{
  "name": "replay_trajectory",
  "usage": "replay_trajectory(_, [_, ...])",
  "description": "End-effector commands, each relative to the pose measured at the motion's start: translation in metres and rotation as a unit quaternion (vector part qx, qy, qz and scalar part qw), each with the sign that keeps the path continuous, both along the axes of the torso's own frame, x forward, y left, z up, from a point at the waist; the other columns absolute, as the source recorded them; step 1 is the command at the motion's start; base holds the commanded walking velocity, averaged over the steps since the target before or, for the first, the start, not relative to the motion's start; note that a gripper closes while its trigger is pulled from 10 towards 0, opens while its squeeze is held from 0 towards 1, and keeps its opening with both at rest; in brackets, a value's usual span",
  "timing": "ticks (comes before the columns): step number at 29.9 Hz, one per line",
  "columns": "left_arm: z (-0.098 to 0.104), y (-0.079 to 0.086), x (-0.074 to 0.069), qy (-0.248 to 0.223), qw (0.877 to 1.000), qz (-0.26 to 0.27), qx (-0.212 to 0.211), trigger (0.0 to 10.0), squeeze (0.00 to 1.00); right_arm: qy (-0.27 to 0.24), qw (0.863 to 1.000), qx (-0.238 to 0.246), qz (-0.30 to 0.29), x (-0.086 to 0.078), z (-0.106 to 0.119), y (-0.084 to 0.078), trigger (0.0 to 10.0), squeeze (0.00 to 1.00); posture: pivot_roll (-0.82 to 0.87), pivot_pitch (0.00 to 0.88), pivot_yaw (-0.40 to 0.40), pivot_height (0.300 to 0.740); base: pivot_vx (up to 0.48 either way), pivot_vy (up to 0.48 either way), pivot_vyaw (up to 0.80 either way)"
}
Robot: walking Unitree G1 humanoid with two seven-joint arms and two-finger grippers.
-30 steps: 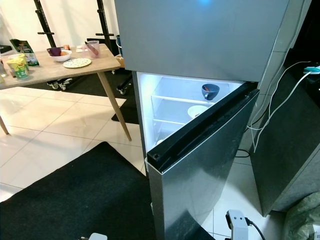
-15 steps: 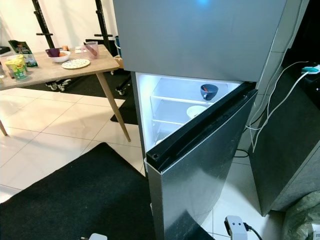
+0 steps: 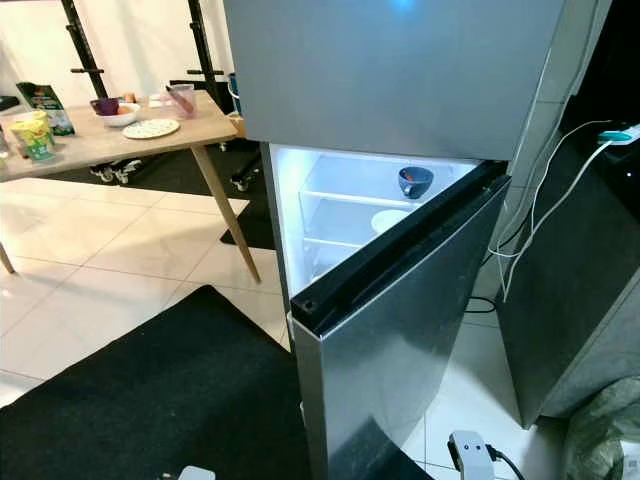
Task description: Restocking fridge
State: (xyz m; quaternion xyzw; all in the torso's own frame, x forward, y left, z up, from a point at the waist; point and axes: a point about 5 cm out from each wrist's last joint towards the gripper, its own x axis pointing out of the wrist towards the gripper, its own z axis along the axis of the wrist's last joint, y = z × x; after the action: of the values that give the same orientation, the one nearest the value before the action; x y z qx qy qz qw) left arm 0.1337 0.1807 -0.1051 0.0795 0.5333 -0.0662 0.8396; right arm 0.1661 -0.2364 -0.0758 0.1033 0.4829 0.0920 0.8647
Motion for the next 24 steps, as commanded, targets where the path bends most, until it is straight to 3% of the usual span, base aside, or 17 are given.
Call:
replay_trajectory(1, [-0.0010, -0.0018, -0.0021, 0.006, 1.000, 0.000, 0.001, 10.0, 0.00, 0.008, 1.000, -0.002, 0.005, -0.0038, -0.0014, -0.0009, 10.0, 0.00, -0.07, 0.000, -0.013, 0.740, -0.300, 0.000, 0.00])
replay_trajectory(24, [-0.0015, -0.0033, -0.0029, 0.008, 1.000, 0.003, -0.002, 10.0, 0.00, 0.012, 1.000, -0.001, 0.012, -0.0054, -0.0016, -0.0016, 10.0, 0.00, -0.07, 0.000, -0.015, 0.740, -0.301, 0.000, 0.00])
